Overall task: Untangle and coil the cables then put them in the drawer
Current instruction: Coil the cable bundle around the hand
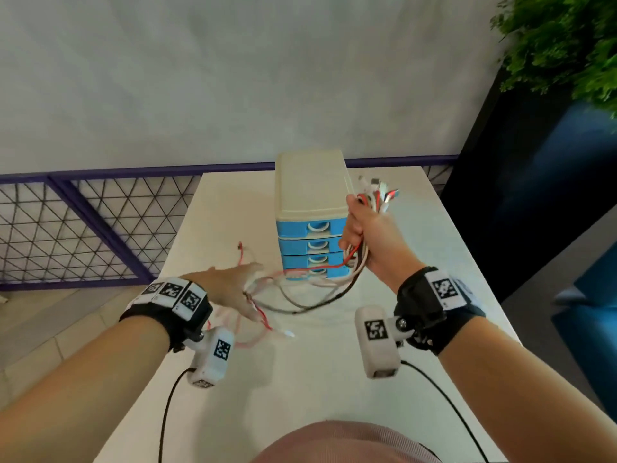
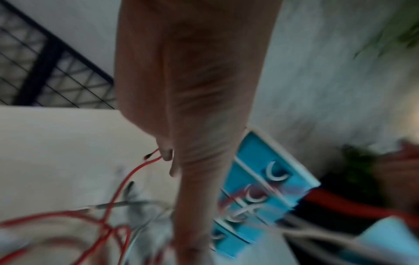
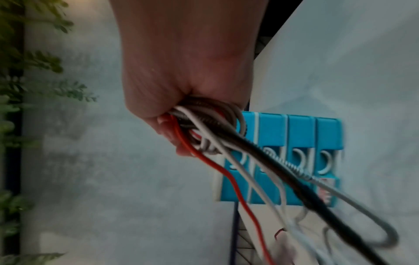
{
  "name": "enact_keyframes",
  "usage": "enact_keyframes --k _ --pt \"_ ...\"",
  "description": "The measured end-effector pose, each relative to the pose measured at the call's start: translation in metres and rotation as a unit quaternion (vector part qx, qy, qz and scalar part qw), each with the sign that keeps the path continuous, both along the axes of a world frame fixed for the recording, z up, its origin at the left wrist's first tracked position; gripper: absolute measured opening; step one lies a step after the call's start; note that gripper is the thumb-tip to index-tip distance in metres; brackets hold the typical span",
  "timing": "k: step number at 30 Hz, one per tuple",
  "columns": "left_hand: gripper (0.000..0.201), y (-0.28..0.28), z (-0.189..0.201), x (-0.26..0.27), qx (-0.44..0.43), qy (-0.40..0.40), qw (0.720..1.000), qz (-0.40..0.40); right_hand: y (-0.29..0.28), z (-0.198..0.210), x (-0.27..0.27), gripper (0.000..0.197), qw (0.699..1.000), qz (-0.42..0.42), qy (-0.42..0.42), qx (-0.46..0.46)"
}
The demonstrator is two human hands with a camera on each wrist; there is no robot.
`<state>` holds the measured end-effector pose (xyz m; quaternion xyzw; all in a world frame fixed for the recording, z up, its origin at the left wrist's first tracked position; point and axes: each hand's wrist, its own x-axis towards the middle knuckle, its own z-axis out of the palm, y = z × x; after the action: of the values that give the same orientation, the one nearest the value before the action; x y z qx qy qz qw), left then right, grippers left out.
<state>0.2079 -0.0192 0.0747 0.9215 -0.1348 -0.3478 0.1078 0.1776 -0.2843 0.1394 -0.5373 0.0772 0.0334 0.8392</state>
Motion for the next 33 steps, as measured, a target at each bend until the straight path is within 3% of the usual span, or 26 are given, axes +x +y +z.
enact_keyframes --k 1,2,6,11,14,19,23,25,27,29,33 --pt "0.127 -0.009 0.007 -0.007 -0.055 0.031 0.998 -0.001 0.003 -0.007 -0.002 0.033 1.0 -0.006 0.006 -0.03" --pt "0.123 -0.021 0.015 -0.016 -0.121 0.029 0.992 0.0 0.007 -0.013 -0.005 0.035 0.999 -0.008 0.016 -0.043" --pt "0.064 -0.078 0.035 -0.05 -0.301 -0.053 0.951 -0.035 0.022 -0.024 -0.012 0.038 0.998 0.008 0.051 0.032" --pt "0.018 -0.101 0.018 -0.063 -0.387 0.008 0.922 -0.015 0.021 -0.015 -0.009 0.04 0.992 -0.001 0.053 0.119" --pt "0.028 -0.102 0.018 -0.061 -0.412 0.044 0.91 -0.022 0.015 -0.013 -0.005 0.034 0.987 -0.041 0.049 0.151" --pt "0.05 -0.089 0.019 -0.057 -0.4 0.201 0.894 0.015 -0.002 -0.017 0.006 0.033 0.972 -0.093 0.047 0.21" --pt "0.062 -0.071 0.009 -0.055 -0.436 0.297 0.844 0.096 -0.019 -0.013 0.01 0.033 0.981 -0.092 0.054 0.161" --pt "0.06 -0.071 0.011 -0.05 -0.411 0.264 0.866 0.106 -0.017 -0.012 0.008 0.033 0.991 -0.068 0.057 0.104" --pt "0.05 -0.07 0.014 -0.044 -0.347 0.152 0.923 0.073 -0.011 -0.012 0.006 0.03 0.998 -0.042 0.048 0.015" --pt "0.045 -0.068 0.016 -0.038 -0.283 0.028 0.958 0.028 -0.006 -0.014 0.005 0.024 0.995 -0.009 0.039 -0.09" --pt "0.035 -0.067 0.03 -0.03 -0.208 -0.137 0.968 -0.034 0.002 -0.02 0.0 0.028 0.956 0.082 0.05 -0.278"
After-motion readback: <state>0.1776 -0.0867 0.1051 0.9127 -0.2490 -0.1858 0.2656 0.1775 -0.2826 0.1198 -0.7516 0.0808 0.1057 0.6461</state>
